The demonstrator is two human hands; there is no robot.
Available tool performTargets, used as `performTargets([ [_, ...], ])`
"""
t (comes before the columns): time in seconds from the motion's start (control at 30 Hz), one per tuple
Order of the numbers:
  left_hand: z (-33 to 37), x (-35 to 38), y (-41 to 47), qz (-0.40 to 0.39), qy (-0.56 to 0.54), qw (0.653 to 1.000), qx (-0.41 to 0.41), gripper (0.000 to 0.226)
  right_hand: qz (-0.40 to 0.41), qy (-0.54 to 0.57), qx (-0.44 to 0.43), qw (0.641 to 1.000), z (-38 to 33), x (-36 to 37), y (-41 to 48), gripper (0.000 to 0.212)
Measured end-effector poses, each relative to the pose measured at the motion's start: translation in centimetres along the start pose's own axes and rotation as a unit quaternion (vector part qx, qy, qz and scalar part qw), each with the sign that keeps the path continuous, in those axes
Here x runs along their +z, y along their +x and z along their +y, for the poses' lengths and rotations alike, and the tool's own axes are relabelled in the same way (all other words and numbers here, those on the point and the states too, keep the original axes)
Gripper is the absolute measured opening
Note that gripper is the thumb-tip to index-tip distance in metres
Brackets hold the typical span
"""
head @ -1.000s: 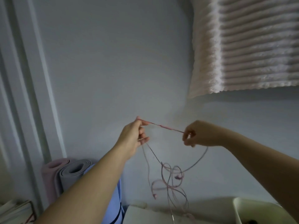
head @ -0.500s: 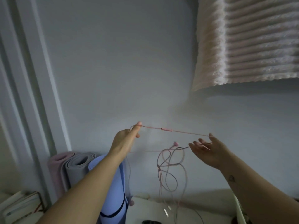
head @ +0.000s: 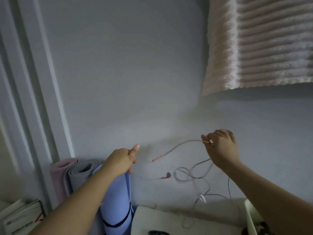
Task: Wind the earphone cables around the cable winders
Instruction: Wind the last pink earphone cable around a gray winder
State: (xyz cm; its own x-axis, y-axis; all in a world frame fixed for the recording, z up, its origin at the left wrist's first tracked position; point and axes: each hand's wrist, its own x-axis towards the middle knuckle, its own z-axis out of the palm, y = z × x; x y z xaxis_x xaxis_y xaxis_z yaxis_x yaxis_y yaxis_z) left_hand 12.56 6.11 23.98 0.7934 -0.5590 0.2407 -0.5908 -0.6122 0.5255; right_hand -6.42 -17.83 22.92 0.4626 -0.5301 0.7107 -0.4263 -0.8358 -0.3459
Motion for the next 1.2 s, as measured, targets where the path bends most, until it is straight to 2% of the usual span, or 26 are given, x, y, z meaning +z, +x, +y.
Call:
performTargets([
  [0.13,-0.5,-1.0,0.4,0.044,-0.022,0.998,-0.024,0.072,0.009,0.020,0.007,1.000,0.5,-0.6,0.3,0.034],
  [0.27,-0.3,-2.0,0.2,0.058,-0.104,0.992,-0.032,0.069,0.027,0.047,-0.006,0.998,0.5,-0.9,0.6,0.023],
  [0.4,1.4,-1.9,0.5,-0.015,-0.244,0.967,-0.067,0.067,0.035,0.150,0.024,0.988,-0.9,-1.5,1.4,0.018],
  [0.53,3.2,-1.6,0.2,-0.093,-0.347,0.927,-0.107,0.048,0.001,0.207,0.013,0.978,-2.6,-2.6,2.2,0.009],
  [0.63,3.8,-1.6,-0.2,-0.091,-0.353,0.925,-0.111,0.021,-0.068,0.106,-0.066,0.990,-3.7,-3.1,2.6,0.021],
  [0.73,3.9,-1.7,-0.8,-0.092,-0.350,0.927,-0.102,0.026,-0.102,-0.040,-0.149,0.983,-4.1,-3.2,2.6,0.030],
  [0.8,4.0,-1.6,-1.3,-0.116,-0.339,0.927,-0.106,0.027,-0.143,-0.087,-0.178,0.970,-3.5,-2.7,2.1,0.028],
  [0.87,4.0,-1.6,-1.7,-0.142,-0.335,0.924,-0.119,0.026,-0.260,-0.106,-0.168,0.945,-3.0,-2.0,1.2,0.026],
  [0.97,3.9,-1.6,-2.1,-0.209,-0.361,0.899,-0.136,0.026,-0.428,-0.103,-0.106,0.892,-2.2,-0.5,-0.9,0.032],
  [1.07,4.3,-1.4,-2.6,-0.264,-0.419,0.859,-0.131,0.030,-0.494,-0.065,-0.036,0.866,-0.9,1.7,-2.9,0.037],
  [1.17,5.1,-1.1,-3.3,-0.272,-0.482,0.824,-0.123,0.033,-0.525,0.000,0.036,0.850,-0.4,3.3,-4.3,0.027],
  [1.2,5.2,-0.9,-3.5,-0.267,-0.492,0.819,-0.128,0.033,-0.528,0.004,0.034,0.848,-0.4,3.4,-4.6,0.024],
])
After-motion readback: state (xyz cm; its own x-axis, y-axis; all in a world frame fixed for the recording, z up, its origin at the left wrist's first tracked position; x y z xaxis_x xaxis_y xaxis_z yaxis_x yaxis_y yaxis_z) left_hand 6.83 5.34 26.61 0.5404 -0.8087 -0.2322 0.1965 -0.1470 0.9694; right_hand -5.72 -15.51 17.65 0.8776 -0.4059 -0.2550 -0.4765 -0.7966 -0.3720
